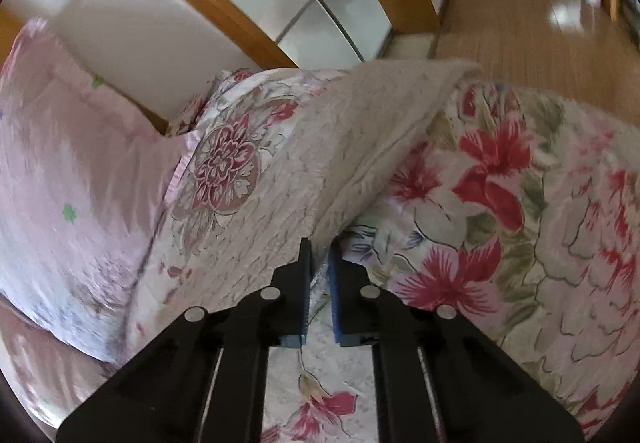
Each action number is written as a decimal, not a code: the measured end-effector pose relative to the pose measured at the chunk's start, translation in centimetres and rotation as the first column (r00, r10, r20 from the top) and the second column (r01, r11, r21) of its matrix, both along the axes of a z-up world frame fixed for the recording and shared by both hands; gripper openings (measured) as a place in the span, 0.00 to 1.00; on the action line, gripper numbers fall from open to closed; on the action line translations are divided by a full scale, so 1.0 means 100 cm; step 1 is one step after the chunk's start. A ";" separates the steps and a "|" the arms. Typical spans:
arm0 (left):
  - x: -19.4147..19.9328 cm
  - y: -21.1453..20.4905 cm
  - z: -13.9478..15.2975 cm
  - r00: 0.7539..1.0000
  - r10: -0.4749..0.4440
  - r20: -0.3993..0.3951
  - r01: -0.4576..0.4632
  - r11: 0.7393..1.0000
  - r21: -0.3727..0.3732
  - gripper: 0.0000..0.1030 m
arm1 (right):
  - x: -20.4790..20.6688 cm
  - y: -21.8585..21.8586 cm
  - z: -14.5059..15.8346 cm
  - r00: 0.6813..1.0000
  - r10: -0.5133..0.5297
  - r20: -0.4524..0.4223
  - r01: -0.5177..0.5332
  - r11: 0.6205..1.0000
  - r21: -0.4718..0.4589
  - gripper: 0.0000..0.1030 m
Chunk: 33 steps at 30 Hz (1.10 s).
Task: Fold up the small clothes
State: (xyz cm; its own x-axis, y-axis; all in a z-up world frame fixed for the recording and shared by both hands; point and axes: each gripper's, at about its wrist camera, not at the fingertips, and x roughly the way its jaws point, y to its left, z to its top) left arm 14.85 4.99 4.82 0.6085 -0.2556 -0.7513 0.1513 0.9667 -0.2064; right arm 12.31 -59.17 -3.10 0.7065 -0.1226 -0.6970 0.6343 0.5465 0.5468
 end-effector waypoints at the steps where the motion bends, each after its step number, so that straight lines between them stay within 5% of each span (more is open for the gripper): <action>1: 0.002 0.001 -0.001 1.000 0.001 -0.002 -0.001 1.000 0.000 0.98 | 0.000 0.005 0.008 1.000 0.012 0.016 -0.012 0.999 -0.036 0.08; 5: 0.009 0.006 -0.005 1.000 -0.020 -0.019 0.019 0.998 -0.064 0.98 | 0.006 0.037 0.048 0.987 0.125 0.101 -0.107 0.981 -0.165 0.08; 9: 0.016 0.010 -0.012 0.998 -0.050 -0.047 0.042 0.986 -0.163 0.98 | 0.014 0.094 0.080 0.936 0.309 0.170 -0.263 0.932 -0.249 0.08; 15: 0.019 0.010 -0.013 0.999 -0.023 -0.040 0.015 0.980 -0.199 0.98 | 0.030 0.215 0.072 0.765 0.619 0.180 -0.570 0.780 -0.259 0.08; 18: 0.020 0.009 -0.014 0.999 -0.025 -0.040 0.016 0.978 -0.209 0.98 | 0.043 0.280 0.034 0.667 0.741 0.076 -0.714 0.665 -0.219 0.08; 20: 0.021 0.009 -0.014 0.999 -0.028 -0.042 0.018 0.977 -0.214 0.98 | 0.049 0.303 0.011 0.640 0.769 -0.003 -0.753 0.626 -0.200 0.08; 27: 0.022 0.020 -0.014 0.998 -0.041 -0.048 0.026 0.962 -0.272 0.98 | 0.053 0.303 0.008 0.664 0.748 0.018 -0.742 0.661 -0.113 0.20; 29: 0.025 0.025 -0.015 0.997 -0.038 -0.064 0.016 0.951 -0.309 0.98 | 0.055 0.294 0.013 0.702 0.711 0.046 -0.707 0.703 -0.082 0.32; 33: 0.029 0.033 -0.020 0.994 -0.031 -0.100 -0.009 0.924 -0.383 0.98 | 0.059 0.271 0.010 0.787 0.614 0.056 -0.614 0.789 -0.009 0.32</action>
